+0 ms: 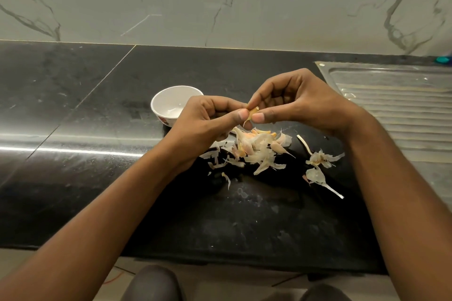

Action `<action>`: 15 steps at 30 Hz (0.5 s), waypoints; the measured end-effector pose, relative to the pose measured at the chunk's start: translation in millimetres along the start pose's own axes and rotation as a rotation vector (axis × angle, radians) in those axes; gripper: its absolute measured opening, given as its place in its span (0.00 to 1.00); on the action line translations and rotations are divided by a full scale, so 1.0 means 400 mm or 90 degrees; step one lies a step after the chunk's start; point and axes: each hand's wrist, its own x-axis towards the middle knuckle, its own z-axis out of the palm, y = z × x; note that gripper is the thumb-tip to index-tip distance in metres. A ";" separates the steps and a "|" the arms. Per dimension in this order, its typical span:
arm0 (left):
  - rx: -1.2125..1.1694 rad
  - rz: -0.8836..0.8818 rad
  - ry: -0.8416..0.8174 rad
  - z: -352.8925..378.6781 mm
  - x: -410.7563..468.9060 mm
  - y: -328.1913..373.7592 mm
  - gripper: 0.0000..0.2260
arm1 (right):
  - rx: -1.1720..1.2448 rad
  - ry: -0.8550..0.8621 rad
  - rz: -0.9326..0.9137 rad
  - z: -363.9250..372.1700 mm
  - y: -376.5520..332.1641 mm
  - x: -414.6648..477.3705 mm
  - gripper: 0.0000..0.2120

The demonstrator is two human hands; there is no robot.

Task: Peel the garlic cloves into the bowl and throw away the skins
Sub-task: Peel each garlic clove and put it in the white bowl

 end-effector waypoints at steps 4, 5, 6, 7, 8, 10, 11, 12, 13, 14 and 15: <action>-0.050 -0.034 0.002 -0.005 -0.001 0.002 0.08 | 0.012 -0.018 -0.004 0.003 0.000 0.000 0.14; -0.059 -0.042 0.004 -0.006 -0.001 0.002 0.08 | 0.013 -0.020 -0.004 0.005 0.001 0.001 0.14; -0.064 -0.049 0.007 -0.007 0.000 0.002 0.08 | 0.014 -0.020 -0.004 0.005 0.001 0.002 0.14; -0.066 -0.053 0.009 -0.007 -0.001 0.004 0.08 | 0.015 -0.020 -0.004 0.005 0.000 0.002 0.13; -0.060 -0.051 0.012 -0.006 -0.001 0.006 0.08 | 0.015 -0.021 -0.005 0.005 0.000 0.002 0.13; -0.014 -0.025 0.034 -0.002 -0.003 0.007 0.07 | 0.013 -0.023 -0.006 0.004 -0.001 0.002 0.12; 0.013 -0.005 0.054 -0.002 -0.003 0.006 0.07 | 0.009 -0.021 -0.006 0.005 0.000 0.002 0.12; 0.028 0.010 0.077 -0.003 -0.003 0.005 0.06 | 0.003 -0.016 -0.006 0.005 0.001 0.002 0.12; 0.026 0.019 0.098 -0.006 -0.002 0.005 0.05 | -0.002 -0.011 -0.004 0.006 0.002 0.003 0.12; 0.015 0.022 0.111 -0.008 -0.003 0.005 0.05 | -0.004 -0.006 -0.002 0.007 0.003 0.003 0.12; 0.009 0.022 0.115 -0.010 -0.003 0.007 0.05 | -0.004 0.000 0.001 0.008 0.004 0.005 0.12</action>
